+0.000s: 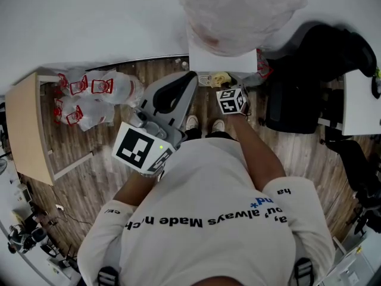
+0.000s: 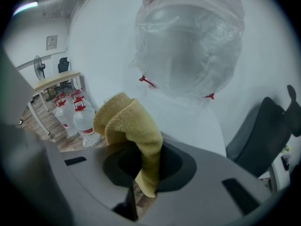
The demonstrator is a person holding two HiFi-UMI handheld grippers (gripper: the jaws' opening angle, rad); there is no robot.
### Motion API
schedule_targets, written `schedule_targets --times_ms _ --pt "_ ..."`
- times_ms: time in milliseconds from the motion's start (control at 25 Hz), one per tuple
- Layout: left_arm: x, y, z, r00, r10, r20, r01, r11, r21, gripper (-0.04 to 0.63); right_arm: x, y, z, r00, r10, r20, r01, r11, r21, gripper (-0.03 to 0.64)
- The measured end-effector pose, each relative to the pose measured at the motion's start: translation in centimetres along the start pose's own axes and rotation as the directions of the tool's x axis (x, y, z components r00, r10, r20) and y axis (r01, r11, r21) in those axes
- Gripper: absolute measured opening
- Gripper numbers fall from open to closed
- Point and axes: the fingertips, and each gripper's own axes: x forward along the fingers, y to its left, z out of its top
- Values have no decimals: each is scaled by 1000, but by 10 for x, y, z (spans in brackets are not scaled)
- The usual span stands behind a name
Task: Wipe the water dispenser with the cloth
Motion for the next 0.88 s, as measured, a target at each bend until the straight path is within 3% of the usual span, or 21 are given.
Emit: schedule_targets --times_ms 880 --pt "28 -21 -5 999 -41 -8 41 999 4 20 -10 -77 -46 994 -84 -62 89 993 80 61"
